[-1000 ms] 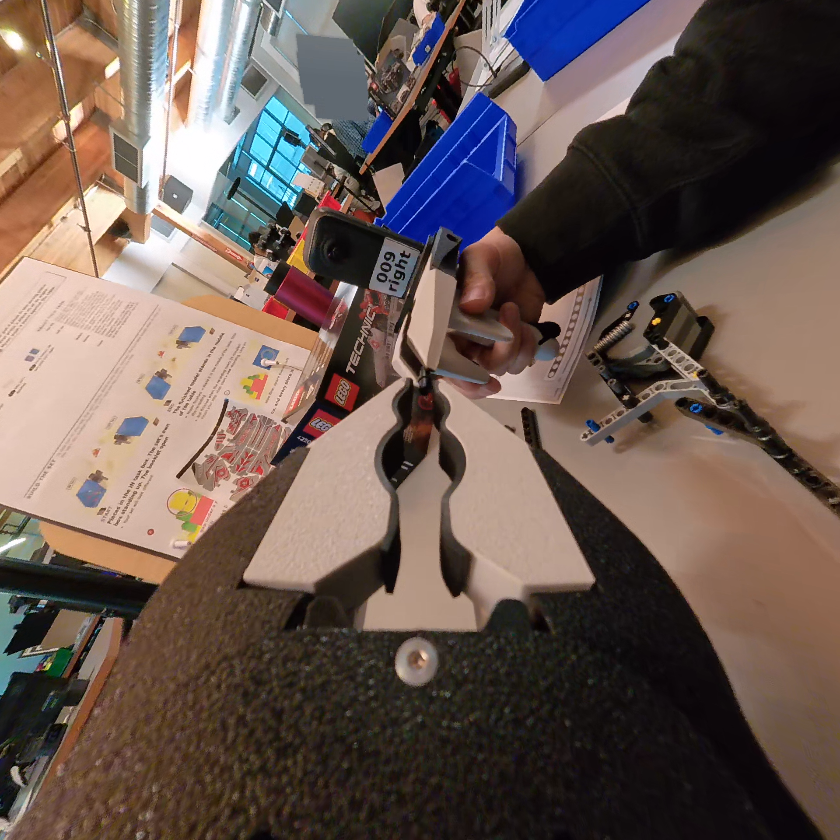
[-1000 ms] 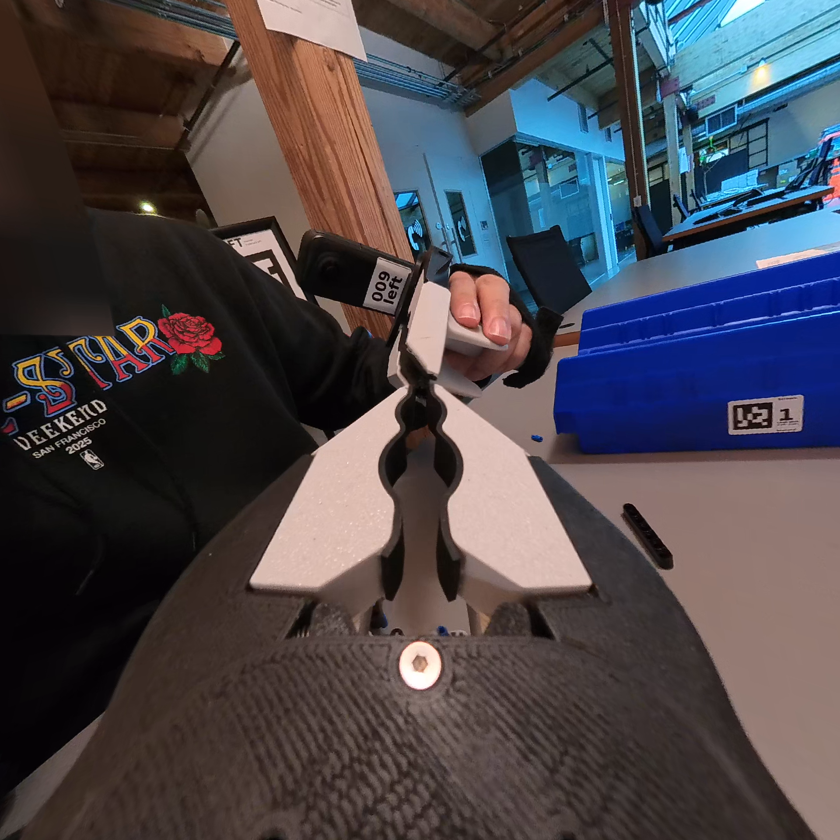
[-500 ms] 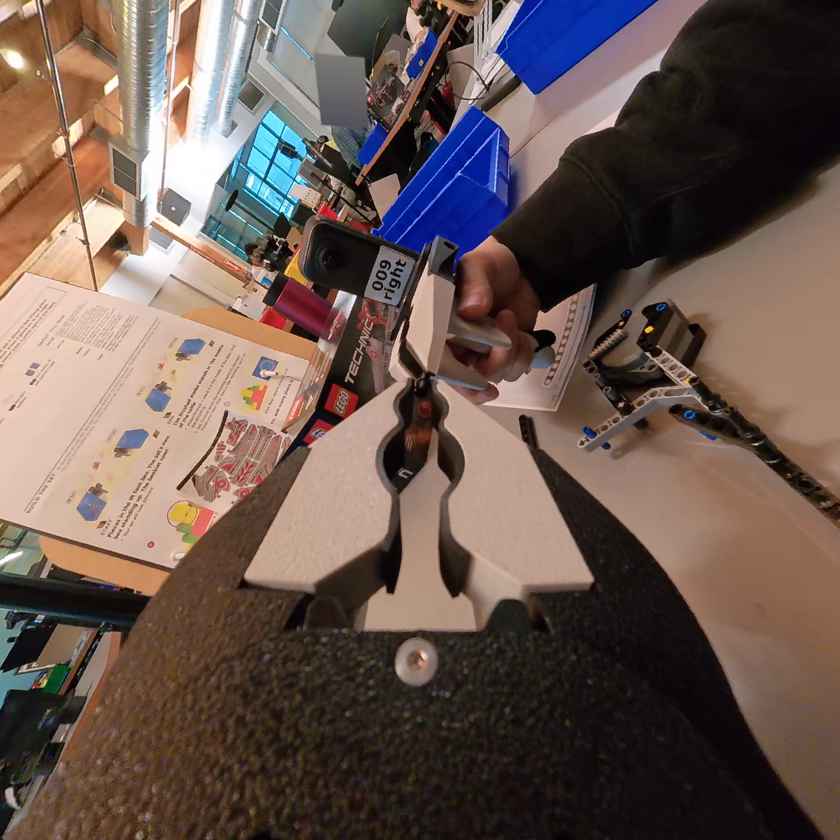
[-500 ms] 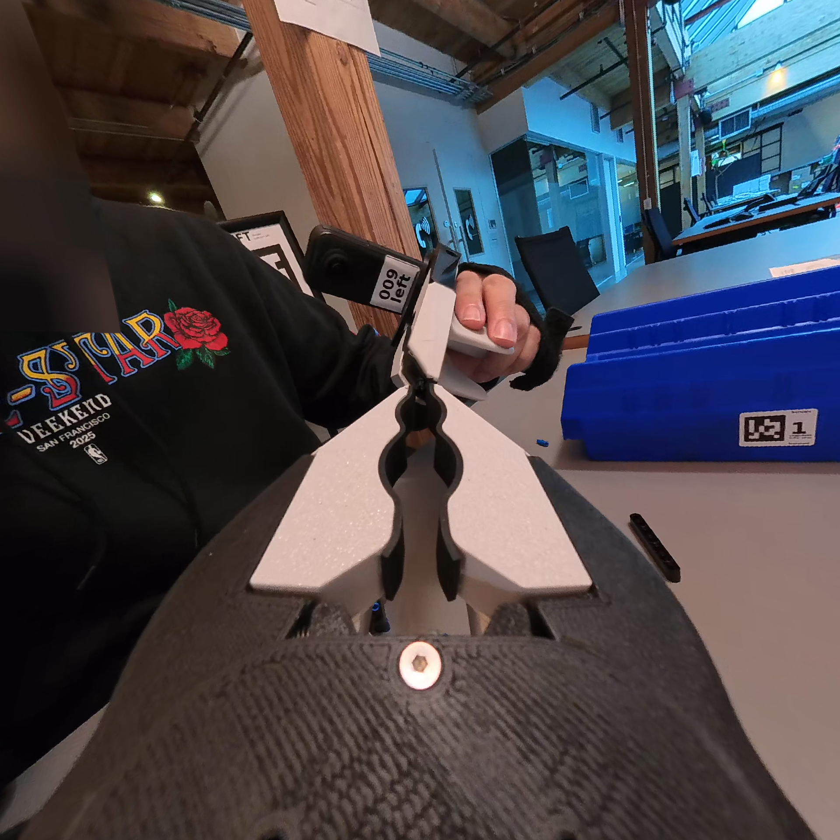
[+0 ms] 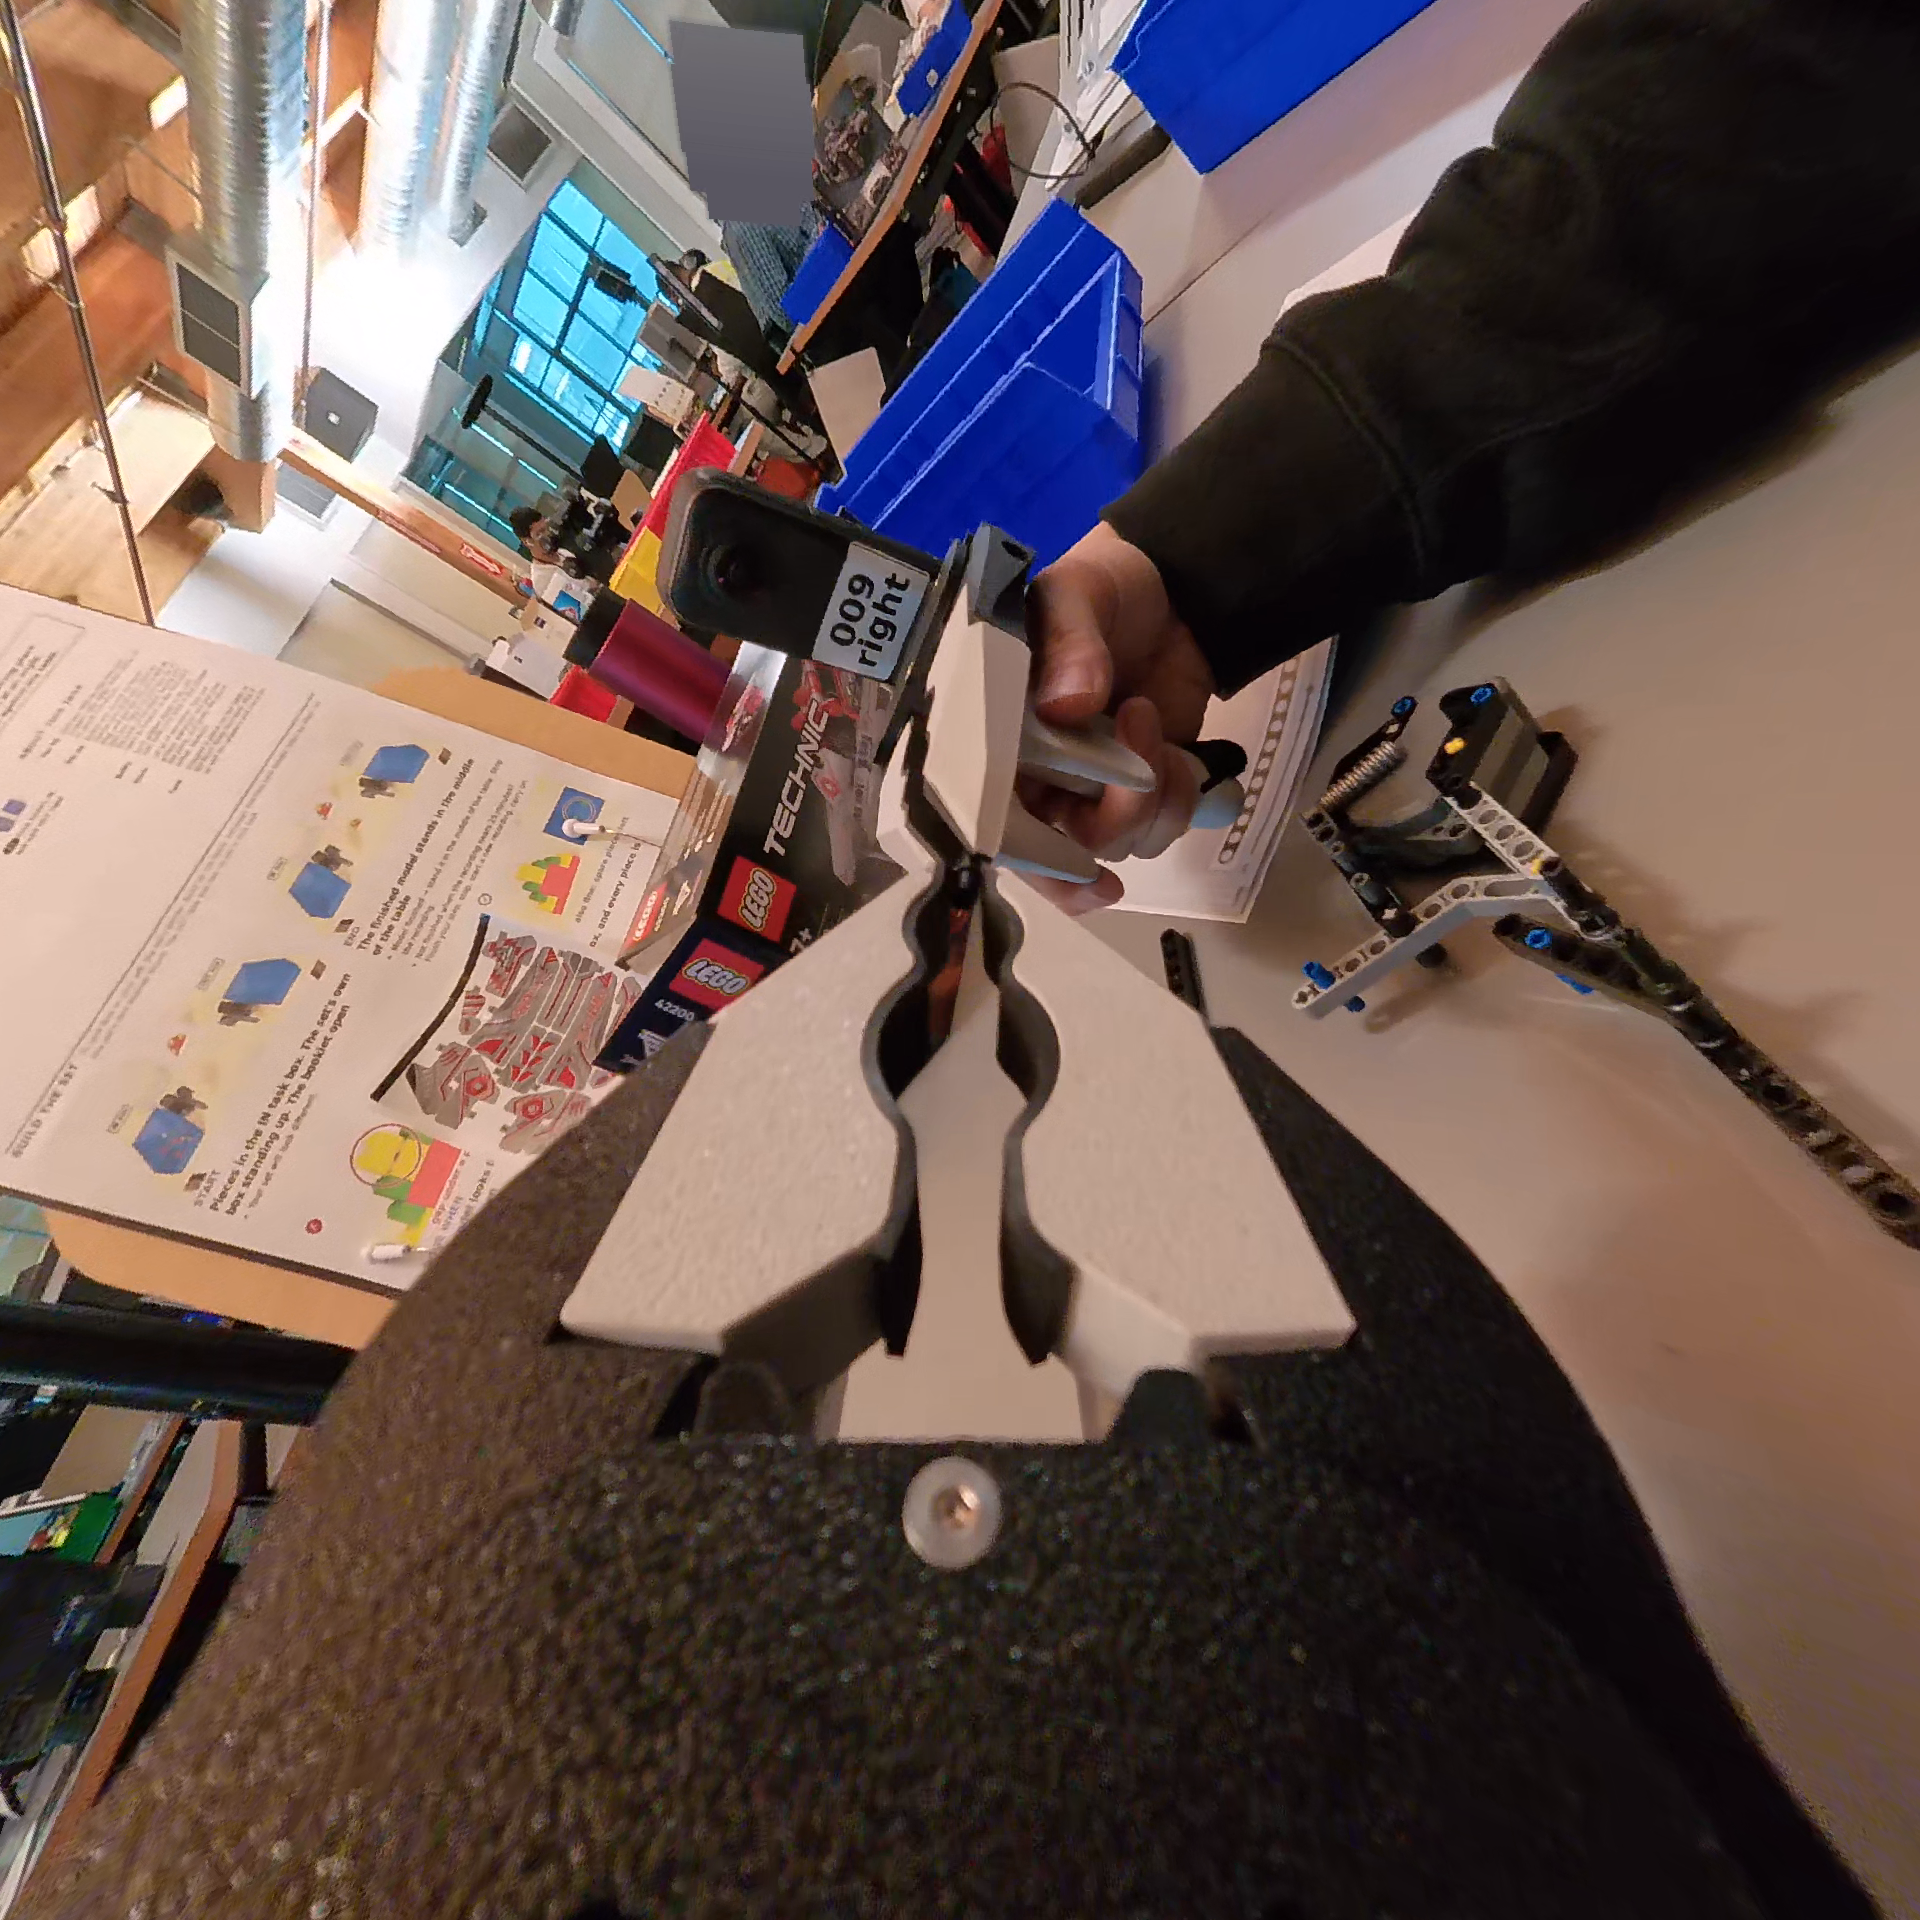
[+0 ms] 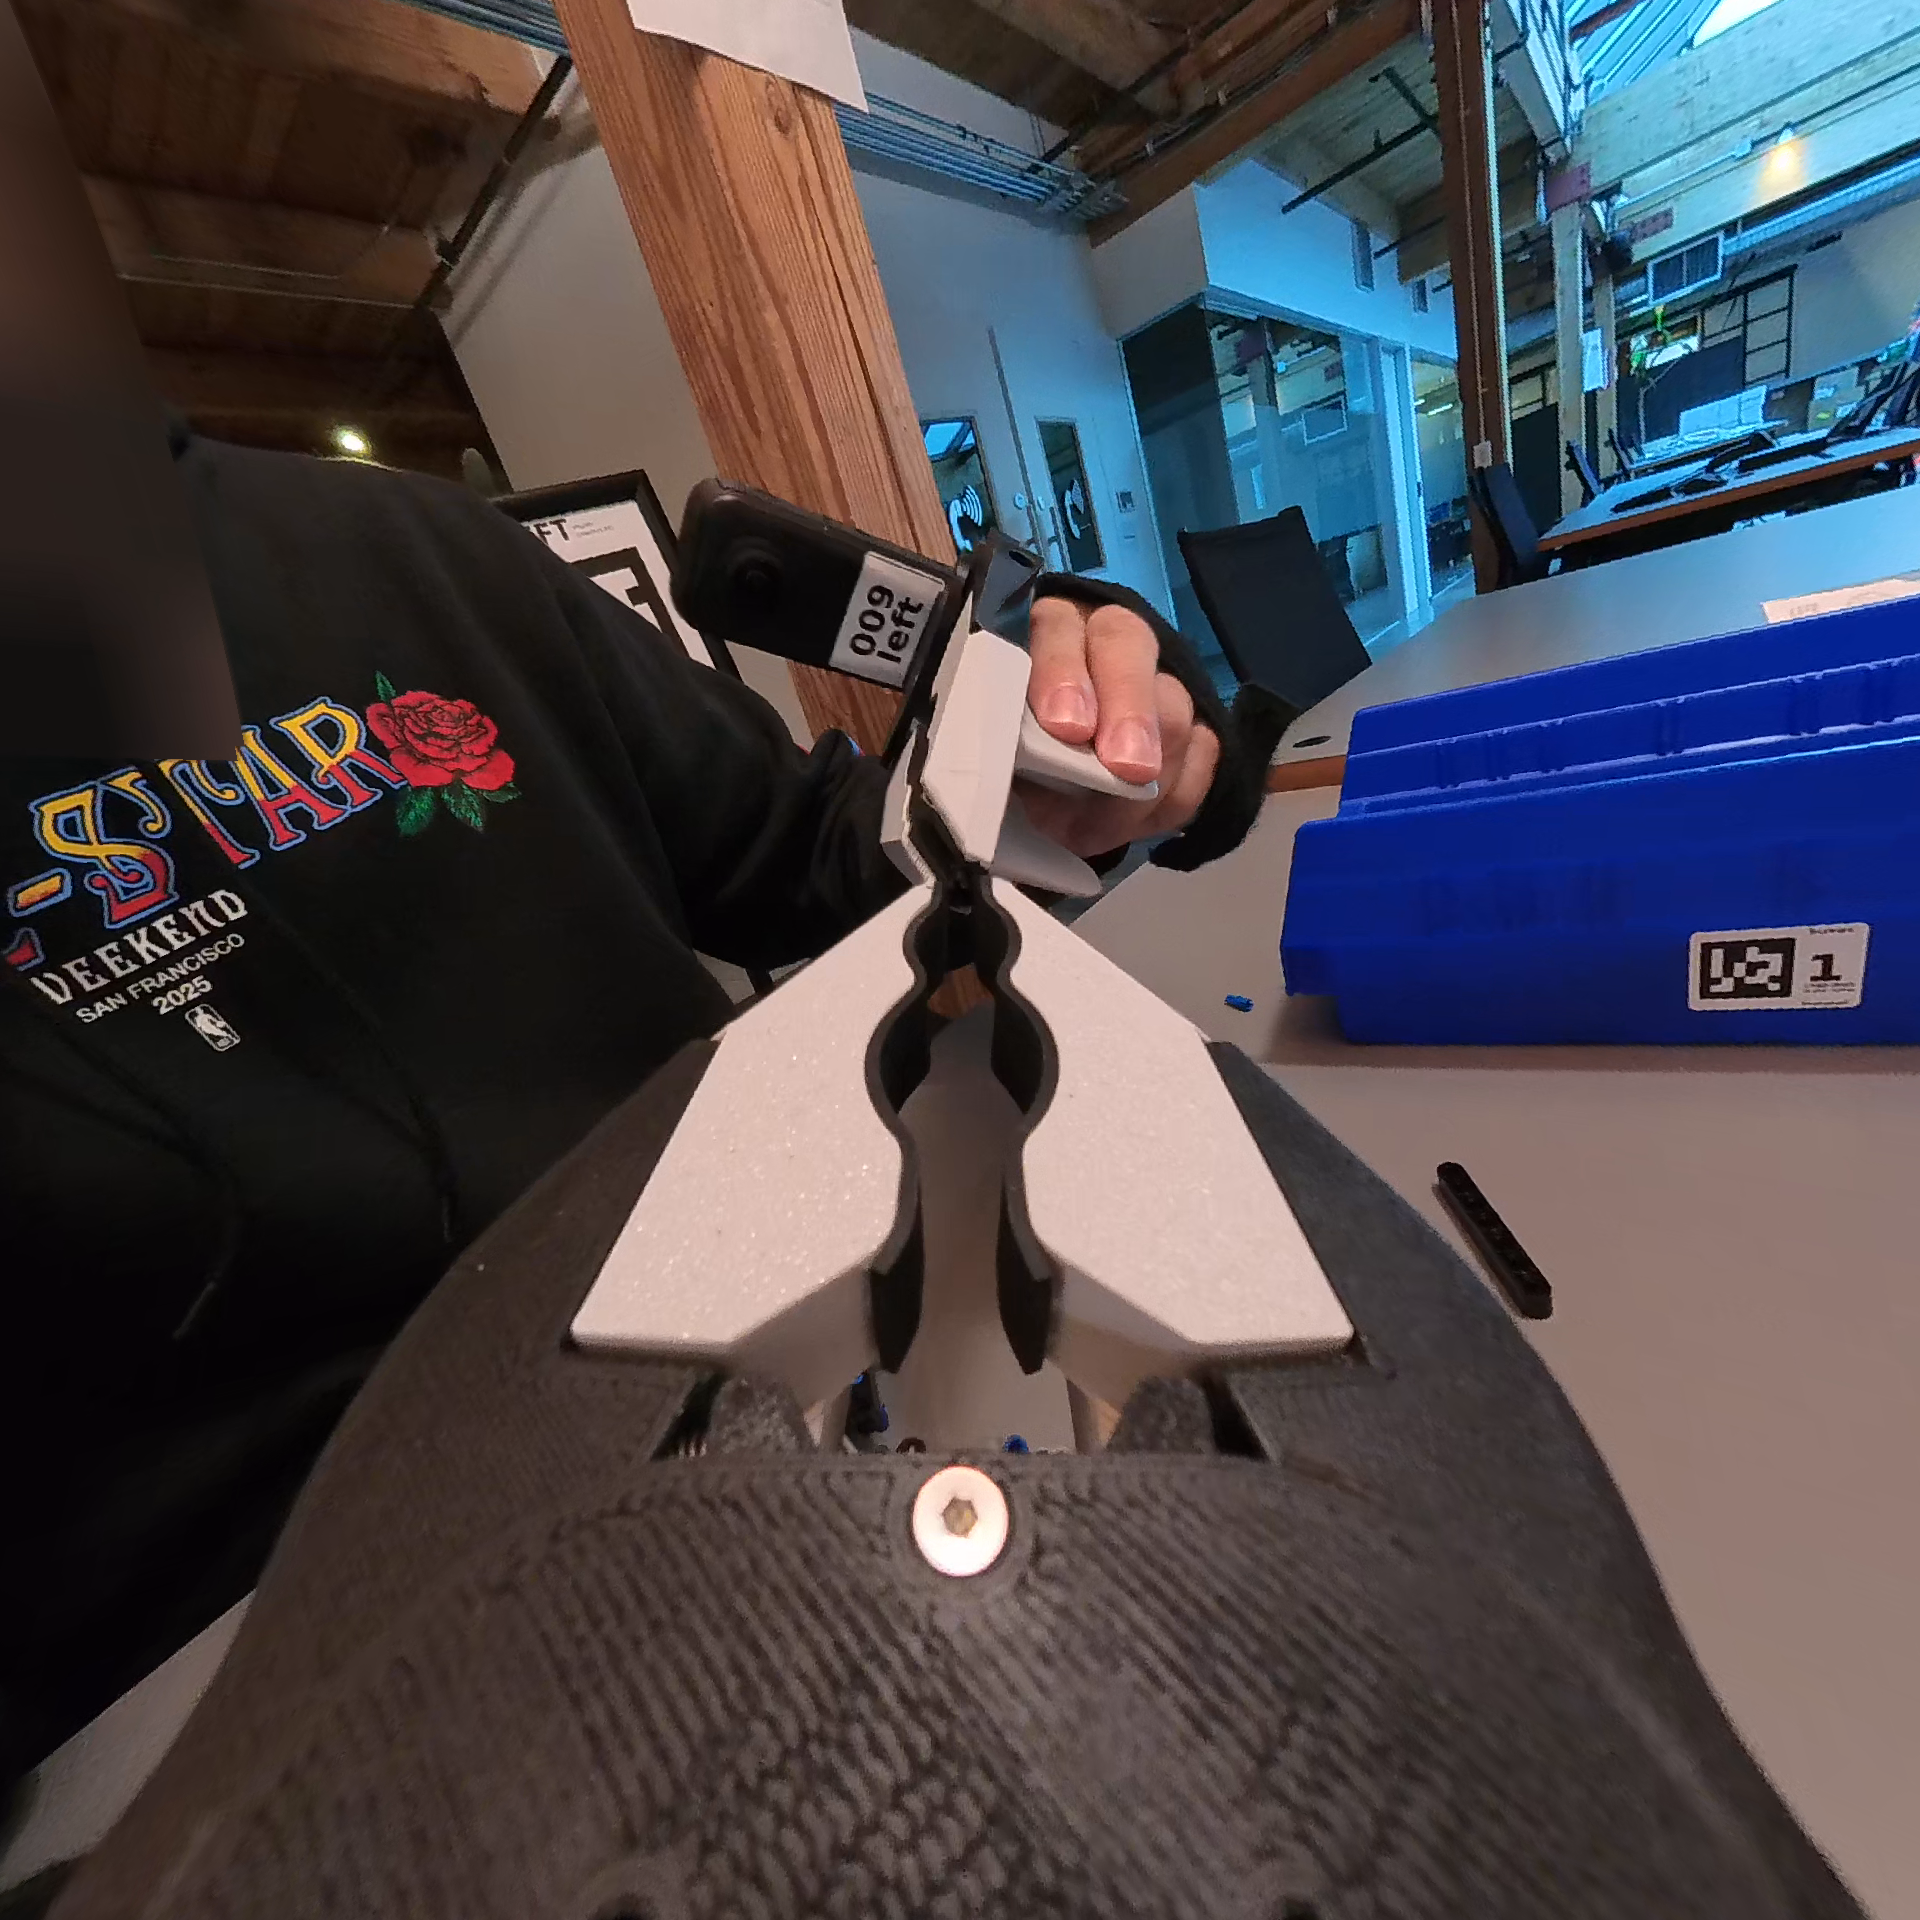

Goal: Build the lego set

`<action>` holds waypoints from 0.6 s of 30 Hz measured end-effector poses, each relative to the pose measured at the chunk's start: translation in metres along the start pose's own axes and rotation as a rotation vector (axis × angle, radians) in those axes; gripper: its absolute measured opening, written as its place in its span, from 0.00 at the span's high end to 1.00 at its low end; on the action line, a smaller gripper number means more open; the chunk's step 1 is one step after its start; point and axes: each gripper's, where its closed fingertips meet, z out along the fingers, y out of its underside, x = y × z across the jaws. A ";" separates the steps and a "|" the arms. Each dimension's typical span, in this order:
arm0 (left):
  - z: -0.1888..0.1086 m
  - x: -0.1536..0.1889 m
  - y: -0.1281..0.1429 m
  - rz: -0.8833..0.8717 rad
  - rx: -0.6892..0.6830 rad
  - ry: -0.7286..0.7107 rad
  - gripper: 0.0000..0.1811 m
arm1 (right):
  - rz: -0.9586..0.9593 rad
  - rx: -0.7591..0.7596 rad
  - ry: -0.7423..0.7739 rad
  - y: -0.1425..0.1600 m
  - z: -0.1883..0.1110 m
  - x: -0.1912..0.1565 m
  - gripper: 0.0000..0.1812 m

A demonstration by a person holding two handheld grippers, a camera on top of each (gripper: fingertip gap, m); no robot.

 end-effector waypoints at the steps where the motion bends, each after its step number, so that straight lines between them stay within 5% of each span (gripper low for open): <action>1: 0.000 0.000 0.000 -0.002 -0.002 0.002 0.99 | -0.007 -0.003 -0.001 0.000 0.000 -0.001 0.99; 18: -0.002 -0.001 -0.006 0.012 0.029 -0.010 0.99 | -0.016 0.019 -0.022 -0.004 0.000 -0.005 0.99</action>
